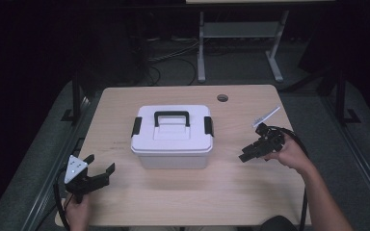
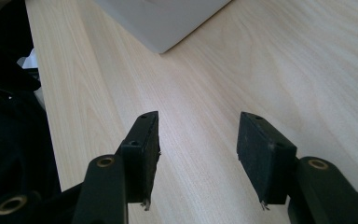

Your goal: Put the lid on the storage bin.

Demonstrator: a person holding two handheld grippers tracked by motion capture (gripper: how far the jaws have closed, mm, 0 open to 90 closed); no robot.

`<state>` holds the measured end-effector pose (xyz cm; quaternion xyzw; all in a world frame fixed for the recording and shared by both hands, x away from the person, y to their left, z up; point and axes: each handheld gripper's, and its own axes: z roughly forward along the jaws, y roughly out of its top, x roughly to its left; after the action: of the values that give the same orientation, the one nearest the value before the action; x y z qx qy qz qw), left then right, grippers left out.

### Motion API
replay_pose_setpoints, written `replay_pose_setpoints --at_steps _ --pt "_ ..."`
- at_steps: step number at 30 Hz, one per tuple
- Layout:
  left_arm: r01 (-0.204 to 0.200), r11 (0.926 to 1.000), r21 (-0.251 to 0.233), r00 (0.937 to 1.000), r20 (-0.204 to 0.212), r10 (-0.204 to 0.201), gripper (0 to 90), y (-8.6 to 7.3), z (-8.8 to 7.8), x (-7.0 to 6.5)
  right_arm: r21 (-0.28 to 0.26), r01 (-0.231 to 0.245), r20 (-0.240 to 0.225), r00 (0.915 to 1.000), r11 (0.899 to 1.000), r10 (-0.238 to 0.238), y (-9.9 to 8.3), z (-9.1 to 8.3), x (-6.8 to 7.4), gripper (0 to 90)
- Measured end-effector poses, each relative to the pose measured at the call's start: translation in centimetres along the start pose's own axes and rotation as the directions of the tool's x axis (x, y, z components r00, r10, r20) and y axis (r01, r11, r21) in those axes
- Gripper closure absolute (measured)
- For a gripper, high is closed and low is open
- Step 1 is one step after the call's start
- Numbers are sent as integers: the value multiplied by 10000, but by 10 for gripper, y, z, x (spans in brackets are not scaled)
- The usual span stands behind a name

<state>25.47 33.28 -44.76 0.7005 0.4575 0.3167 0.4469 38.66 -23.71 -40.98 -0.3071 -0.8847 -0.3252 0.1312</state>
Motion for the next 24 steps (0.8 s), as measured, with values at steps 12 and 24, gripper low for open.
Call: replay_pose_setpoints --at_steps 12,24 --pt "-13 10000 21 10000 16 13 137 0 0 -1 -98 -167 -135 9998 9998 166 -13 2 -1 482" --pt "-39 10000 -2 10000 15 39 137 0 0 -2 -187 -252 -191 9995 9995 248 -26 3 1 475"
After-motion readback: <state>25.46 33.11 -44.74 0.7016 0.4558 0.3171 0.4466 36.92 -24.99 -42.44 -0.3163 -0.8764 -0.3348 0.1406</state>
